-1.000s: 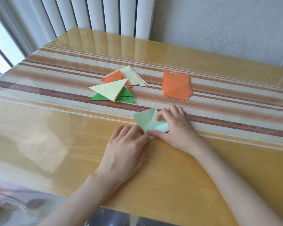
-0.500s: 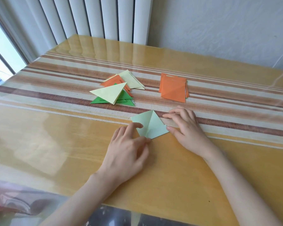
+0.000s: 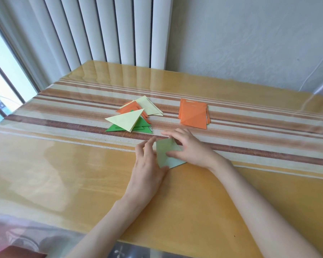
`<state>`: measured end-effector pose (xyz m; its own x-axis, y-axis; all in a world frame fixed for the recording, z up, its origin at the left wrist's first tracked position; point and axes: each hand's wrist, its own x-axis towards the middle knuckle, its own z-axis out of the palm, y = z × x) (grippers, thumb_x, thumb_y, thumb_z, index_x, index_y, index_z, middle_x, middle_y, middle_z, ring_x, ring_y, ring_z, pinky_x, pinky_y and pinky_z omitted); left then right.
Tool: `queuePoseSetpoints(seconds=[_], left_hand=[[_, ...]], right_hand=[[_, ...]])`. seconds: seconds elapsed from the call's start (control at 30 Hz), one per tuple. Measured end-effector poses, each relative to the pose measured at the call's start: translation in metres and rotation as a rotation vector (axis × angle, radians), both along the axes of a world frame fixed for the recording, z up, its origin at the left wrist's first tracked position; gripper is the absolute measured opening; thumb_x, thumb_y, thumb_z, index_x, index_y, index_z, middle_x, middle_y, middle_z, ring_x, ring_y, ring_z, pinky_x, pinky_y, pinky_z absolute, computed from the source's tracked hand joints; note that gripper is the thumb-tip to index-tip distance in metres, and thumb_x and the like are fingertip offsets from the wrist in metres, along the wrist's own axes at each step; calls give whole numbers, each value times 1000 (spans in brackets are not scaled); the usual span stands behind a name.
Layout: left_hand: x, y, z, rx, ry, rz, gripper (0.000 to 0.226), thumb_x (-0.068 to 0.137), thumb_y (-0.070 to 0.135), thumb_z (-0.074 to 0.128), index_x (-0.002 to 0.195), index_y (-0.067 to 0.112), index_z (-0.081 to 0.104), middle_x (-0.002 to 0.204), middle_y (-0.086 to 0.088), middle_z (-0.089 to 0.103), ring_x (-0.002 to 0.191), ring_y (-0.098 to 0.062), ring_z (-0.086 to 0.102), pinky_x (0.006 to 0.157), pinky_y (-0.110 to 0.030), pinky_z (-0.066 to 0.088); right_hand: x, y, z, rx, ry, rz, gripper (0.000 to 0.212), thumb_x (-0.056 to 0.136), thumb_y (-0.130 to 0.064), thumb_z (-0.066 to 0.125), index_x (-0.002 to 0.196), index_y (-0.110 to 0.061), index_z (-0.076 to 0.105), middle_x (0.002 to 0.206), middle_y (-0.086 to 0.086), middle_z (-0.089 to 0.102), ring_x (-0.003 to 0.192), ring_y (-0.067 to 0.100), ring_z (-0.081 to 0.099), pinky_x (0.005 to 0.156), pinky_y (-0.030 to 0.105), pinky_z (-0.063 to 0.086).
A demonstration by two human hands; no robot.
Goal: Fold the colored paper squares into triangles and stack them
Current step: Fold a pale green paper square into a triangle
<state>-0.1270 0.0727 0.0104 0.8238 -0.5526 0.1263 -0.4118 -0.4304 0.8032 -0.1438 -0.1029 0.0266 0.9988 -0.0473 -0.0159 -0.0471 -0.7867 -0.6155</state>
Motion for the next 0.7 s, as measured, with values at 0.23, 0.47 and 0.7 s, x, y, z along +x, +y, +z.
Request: queuePoseSetpoints(seconds=[0.23, 0.47, 0.7], left_hand=[[11, 1, -1, -7, -60, -105, 57, 84, 0, 63, 134, 20, 47, 115, 5, 51, 94, -2, 51, 93, -28, 42], [20, 0, -8, 31, -125, -97, 44, 85, 6, 63, 126, 20, 54, 101, 11, 54, 103, -18, 50, 93, -39, 40], [22, -2, -13, 51, -269, -167, 31, 84, -2, 58, 105, 17, 69, 99, 2, 58, 93, -22, 51, 81, -34, 34]], right_hand=[[-19, -5, -12, -147, -203, -96, 18, 89, -23, 67, 104, -14, 67, 98, -7, 56, 98, 17, 41, 93, 35, 34], [-31, -11, -10, -26, -201, -26, 17, 88, -6, 65, 105, -12, 67, 93, -18, 52, 99, 9, 44, 88, 13, 33], [-46, -28, -21, -135, -390, 7, 29, 82, 4, 59, 93, -16, 76, 98, -10, 67, 97, 15, 48, 88, 22, 40]])
